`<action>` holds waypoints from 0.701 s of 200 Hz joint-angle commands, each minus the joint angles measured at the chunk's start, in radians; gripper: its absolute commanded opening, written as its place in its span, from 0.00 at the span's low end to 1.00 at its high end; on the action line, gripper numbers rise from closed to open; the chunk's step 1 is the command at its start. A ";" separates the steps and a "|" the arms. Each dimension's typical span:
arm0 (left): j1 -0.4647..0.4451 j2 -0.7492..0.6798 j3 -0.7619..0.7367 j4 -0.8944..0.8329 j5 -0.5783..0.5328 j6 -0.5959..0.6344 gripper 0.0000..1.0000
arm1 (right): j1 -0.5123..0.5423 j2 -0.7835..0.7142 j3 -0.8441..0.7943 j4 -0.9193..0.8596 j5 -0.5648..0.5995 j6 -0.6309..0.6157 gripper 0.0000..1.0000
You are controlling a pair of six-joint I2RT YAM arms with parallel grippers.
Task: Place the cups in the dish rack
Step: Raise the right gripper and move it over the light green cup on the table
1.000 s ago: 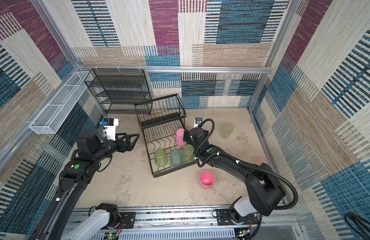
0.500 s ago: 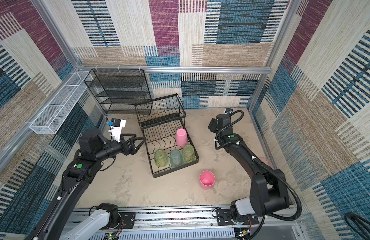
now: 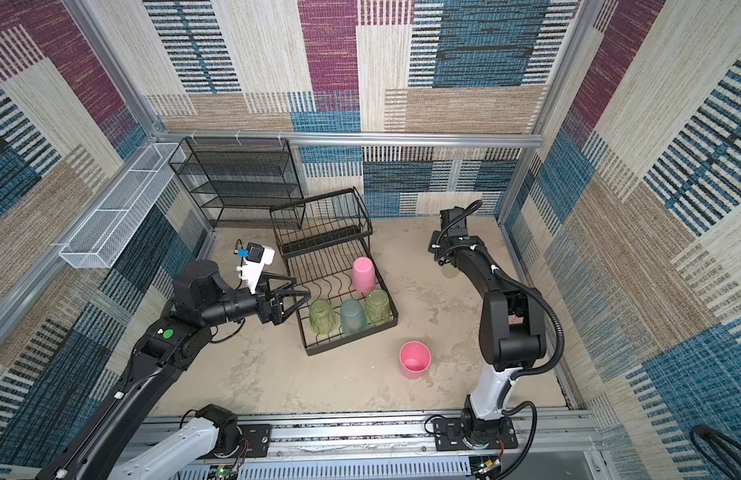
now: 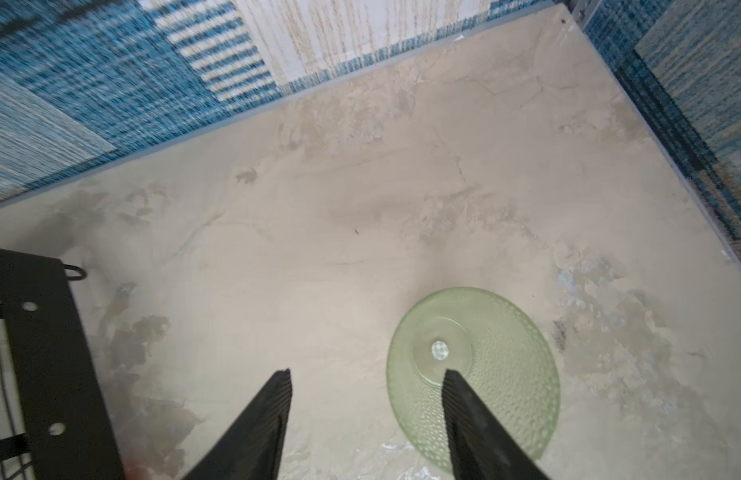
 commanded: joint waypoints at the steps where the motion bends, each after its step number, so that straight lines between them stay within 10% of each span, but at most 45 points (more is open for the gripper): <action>1: 0.000 -0.002 0.006 0.008 0.008 0.020 0.94 | -0.003 0.017 0.014 -0.029 0.024 -0.028 0.60; 140: -0.001 0.004 0.006 0.008 0.011 0.016 0.94 | -0.009 0.106 0.038 -0.048 -0.016 -0.054 0.33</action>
